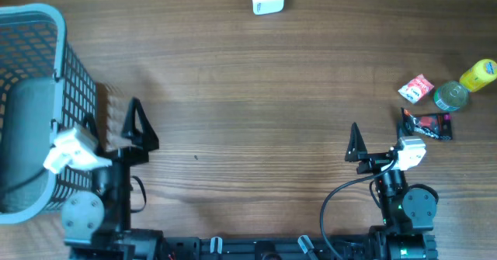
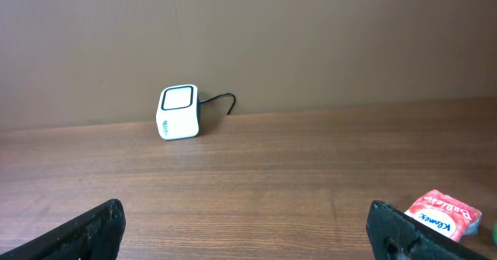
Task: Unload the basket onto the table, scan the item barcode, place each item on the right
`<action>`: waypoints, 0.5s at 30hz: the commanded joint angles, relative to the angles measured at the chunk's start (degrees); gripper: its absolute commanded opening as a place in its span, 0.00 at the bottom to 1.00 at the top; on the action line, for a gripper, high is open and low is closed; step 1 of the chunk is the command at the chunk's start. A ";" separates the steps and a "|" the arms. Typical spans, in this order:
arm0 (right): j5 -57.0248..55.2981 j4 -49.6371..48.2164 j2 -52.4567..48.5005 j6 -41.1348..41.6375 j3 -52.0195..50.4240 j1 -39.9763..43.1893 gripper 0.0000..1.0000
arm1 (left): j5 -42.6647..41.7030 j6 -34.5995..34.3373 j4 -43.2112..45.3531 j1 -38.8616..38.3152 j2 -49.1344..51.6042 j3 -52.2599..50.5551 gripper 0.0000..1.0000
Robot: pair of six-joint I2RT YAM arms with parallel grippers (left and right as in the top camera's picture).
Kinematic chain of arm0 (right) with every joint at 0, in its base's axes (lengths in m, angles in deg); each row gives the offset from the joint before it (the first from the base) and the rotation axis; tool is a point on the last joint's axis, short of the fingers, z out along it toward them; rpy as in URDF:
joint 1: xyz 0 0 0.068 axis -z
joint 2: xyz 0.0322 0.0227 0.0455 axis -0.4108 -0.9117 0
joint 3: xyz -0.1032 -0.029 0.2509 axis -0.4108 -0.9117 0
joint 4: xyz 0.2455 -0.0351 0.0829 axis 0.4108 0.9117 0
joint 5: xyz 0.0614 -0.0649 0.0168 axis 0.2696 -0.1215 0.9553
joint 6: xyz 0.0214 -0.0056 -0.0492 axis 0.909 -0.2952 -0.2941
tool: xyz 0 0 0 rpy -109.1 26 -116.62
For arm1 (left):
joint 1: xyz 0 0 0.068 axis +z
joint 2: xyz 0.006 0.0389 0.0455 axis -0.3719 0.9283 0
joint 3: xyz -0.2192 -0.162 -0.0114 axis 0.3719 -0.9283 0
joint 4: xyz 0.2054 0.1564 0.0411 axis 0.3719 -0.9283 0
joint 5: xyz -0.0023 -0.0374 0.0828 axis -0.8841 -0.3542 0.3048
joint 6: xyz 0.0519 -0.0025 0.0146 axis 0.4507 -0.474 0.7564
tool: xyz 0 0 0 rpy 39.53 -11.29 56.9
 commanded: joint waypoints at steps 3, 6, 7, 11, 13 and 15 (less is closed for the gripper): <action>-0.59 -0.13 0.48 1.14 -0.07 -0.17 1.00 | -4.31 0.92 7.43 3.43 -12.68 -16.17 1.00; -0.59 -0.13 0.48 1.11 -0.07 -0.17 1.00 | -4.26 1.22 13.53 3.50 -14.91 -21.35 1.00; -0.59 -0.13 0.48 1.11 -0.07 -0.20 1.00 | -4.28 2.64 14.93 3.52 -15.34 -22.99 1.00; -0.59 -0.15 0.48 1.11 -0.07 -0.20 1.00 | -4.31 7.21 14.51 3.50 -15.34 -24.90 1.00; -0.59 -0.13 0.46 1.14 -0.07 -0.17 1.00 | -4.31 8.26 13.29 3.52 -15.32 -25.90 1.00; -0.59 -0.15 0.46 1.14 -0.07 -0.20 1.00 | -4.31 8.26 12.57 3.50 -15.32 -27.32 1.00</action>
